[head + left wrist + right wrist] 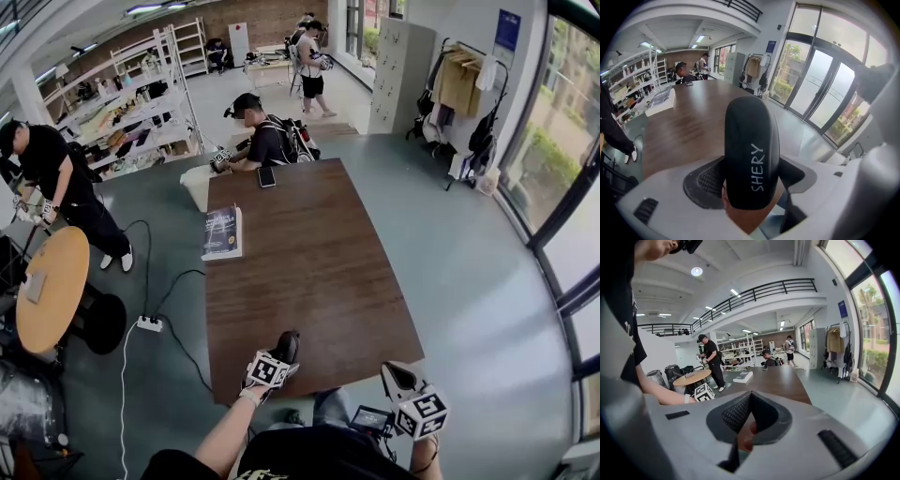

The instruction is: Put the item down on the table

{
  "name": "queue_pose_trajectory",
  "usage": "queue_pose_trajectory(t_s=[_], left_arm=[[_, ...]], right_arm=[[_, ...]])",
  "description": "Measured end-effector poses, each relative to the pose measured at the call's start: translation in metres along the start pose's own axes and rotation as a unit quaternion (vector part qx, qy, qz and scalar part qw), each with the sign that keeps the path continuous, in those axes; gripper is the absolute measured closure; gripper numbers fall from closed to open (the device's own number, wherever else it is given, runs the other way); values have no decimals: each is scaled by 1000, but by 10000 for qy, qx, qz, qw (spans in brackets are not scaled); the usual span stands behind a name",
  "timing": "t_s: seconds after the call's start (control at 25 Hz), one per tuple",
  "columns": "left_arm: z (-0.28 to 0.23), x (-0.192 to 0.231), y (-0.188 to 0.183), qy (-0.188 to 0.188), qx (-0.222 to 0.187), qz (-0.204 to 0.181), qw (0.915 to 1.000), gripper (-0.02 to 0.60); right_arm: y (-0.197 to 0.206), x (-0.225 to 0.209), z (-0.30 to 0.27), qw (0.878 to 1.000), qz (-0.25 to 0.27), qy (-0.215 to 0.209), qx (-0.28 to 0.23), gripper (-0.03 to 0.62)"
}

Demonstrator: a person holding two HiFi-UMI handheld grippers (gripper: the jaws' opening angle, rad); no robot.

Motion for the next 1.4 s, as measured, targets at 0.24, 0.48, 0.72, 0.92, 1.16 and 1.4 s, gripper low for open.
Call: queue_pose_trajectory(t_s=[0.24,0.48,0.72,0.92,1.16,1.4], left_arm=[[-14,5,14,-90,411,-316,9986,239],[-27,7,21,-115,817,-717,9940,239],[-42,8,26,-137,1209,-1030,9872,239],[-49,7,33,-93,1547,-1276,9796,239],[-58,5,42,-67,1913,-1548,9692,239],[-66,10,47,-73,2060,-1687,9639,239]], right_arm=[[1,2,-1,10000,11,-29,38,609],[4,-1,1,10000,-8,29,54,609],[6,-5,4,9999,-35,68,67,609],[6,-6,6,9999,-77,101,78,609],[7,-8,6,9998,-91,95,130,609],[10,-13,3,9997,-124,157,160,609]])
Point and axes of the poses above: the fingertips, and each gripper's own axes: z backward along the fingers, x to its left, y out of its underside, the point moved 3 cm from there along z, backward along the fingers, and after that the axes turned 5 degrees about -x, right-handed, at the moved point
